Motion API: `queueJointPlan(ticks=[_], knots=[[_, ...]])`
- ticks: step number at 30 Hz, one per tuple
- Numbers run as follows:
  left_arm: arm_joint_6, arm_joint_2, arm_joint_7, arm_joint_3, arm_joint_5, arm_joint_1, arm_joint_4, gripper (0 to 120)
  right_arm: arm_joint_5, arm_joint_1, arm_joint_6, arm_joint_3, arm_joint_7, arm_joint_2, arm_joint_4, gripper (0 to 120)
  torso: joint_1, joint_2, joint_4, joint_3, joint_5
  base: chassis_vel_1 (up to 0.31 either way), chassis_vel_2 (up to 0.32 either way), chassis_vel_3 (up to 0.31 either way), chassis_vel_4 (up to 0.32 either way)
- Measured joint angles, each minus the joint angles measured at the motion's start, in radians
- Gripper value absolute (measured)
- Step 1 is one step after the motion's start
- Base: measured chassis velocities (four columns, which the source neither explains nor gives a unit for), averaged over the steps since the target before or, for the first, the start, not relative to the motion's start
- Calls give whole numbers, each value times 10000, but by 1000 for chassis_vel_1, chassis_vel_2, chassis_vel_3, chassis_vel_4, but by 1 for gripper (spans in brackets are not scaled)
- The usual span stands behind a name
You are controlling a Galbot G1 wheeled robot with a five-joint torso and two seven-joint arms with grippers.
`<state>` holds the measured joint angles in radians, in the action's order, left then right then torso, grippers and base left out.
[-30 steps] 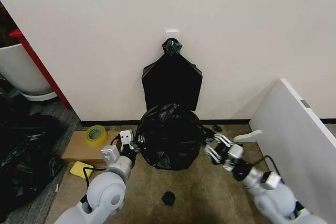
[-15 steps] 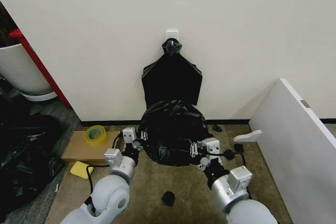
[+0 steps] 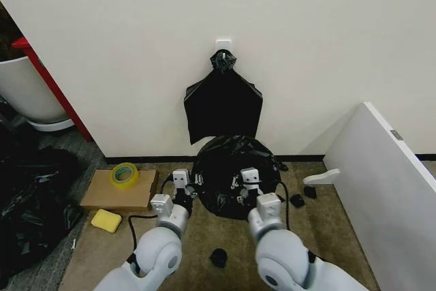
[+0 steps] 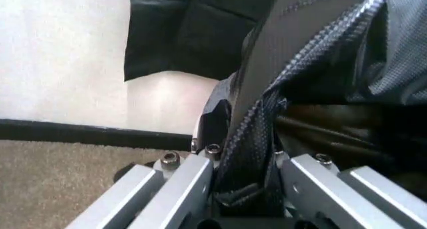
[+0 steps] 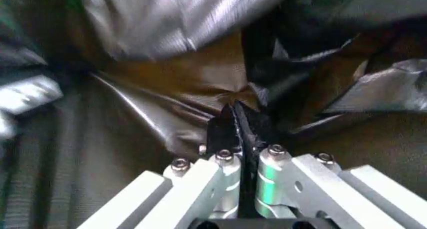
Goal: Place the garbage bag over the trash bin.
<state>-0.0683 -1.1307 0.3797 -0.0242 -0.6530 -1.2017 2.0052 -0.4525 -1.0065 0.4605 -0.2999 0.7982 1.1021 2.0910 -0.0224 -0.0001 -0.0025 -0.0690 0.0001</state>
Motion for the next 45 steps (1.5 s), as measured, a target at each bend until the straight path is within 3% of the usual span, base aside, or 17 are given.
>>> queueJointPlan(ticks=[6, 18, 29, 34, 37, 41, 44, 45], knots=[[118, 50, -101, 11, 329, -27, -131, 0, 207, 530, 381, -235, 526, 258, -685, 0, 0, 0, 0, 0, 0, 0, 0, 0, 0], [247, 149, -211, -12, 570, -301, -22, 0, -1408, 2313, 870, -413, 1313, 1249, -2635, 0, 0, 0, 1, 0, -1, 0, 0, 0, 0], [247, 377, -244, -161, 638, -511, 206, 0, -961, 2781, 722, -335, 1151, 1416, -3953, 0, 0, 0, 1, 0, 1, 0, 0, 0, 0], [263, 379, -248, -185, 669, -502, 177, 0, -724, 2579, -128, -185, 382, 1260, -3657, 0, 1, 0, 1, 1, 2, 0, 0, 0, 0], [339, 412, -260, -208, 733, -455, 9, 0, -869, 2110, -354, -346, -13, 861, -2676, 0, 1, 0, 0, 1, 2, 0, 0, 0, 0], [475, 453, -318, -225, 853, -453, -103, 0, -2094, 1799, 705, -453, 600, 561, -1631, 0, 2, 0, -1, 2, 1, 0, 0, 0, 0], [563, 448, -364, -228, 934, -473, -141, 0, -4649, 1753, 2162, -296, 1626, 537, -768, 0, 2, 0, 0, 2, 1, 0, 0, 0, 0], [564, 448, -365, -228, 935, -473, -141, 0, -4790, 1761, 2234, -284, 1684, 544, -734, 0, 2, 0, 0, 2, 1, 0, 0, 0, 0]])
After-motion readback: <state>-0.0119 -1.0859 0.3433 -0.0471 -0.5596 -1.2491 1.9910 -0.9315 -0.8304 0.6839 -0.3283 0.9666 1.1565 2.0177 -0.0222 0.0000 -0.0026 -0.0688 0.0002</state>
